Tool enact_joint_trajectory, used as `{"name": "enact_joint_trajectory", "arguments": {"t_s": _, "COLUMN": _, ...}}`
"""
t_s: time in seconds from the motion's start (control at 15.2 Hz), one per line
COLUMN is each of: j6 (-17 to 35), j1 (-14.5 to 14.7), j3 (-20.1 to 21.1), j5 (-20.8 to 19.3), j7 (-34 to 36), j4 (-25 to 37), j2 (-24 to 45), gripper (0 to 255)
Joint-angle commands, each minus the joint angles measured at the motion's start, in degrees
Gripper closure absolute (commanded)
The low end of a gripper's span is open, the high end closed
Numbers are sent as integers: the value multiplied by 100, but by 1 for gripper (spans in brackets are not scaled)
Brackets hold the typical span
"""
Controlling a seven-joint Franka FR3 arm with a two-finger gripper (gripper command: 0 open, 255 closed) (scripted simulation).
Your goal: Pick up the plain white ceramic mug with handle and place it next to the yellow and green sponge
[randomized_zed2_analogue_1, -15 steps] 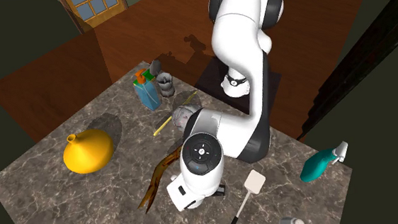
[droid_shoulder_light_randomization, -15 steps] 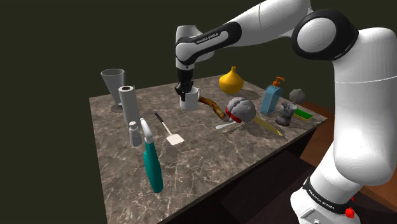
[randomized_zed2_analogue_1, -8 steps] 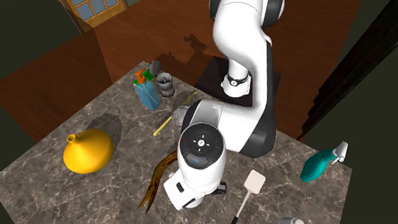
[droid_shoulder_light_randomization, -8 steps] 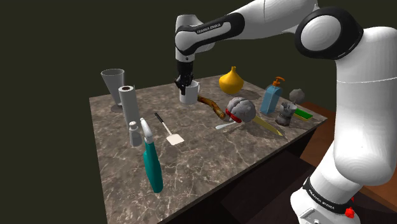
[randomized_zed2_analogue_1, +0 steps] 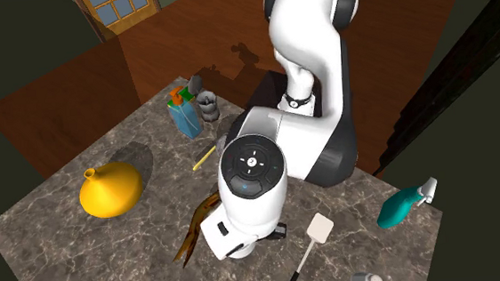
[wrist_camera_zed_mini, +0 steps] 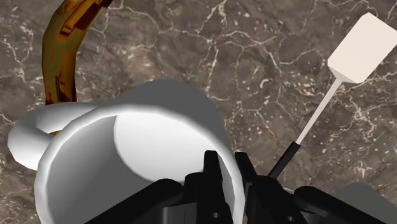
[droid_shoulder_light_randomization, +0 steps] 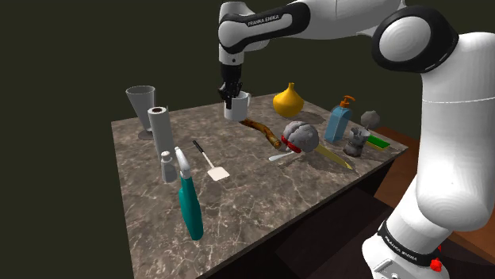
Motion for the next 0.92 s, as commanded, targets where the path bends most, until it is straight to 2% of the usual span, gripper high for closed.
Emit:
{"name": "enact_joint_trajectory", "arguments": {"t_s": 0.0, "j6": -168, "j1": 8, "j3": 2, "j5": -1, "j7": 3, "j4": 182, "j2": 14, "gripper": 255}}
{"name": "enact_joint_trajectory", "arguments": {"t_s": 0.53, "j6": -778, "j1": 25, "j3": 7, "j5": -1, "j7": -4, "j4": 821, "j2": 42, "gripper": 255}}
{"name": "enact_joint_trajectory", "arguments": {"t_s": 0.86, "j6": -510, "j1": -408, "j3": -157, "j5": 119, "j7": -581, "j4": -18, "j2": -536, "gripper": 255}}
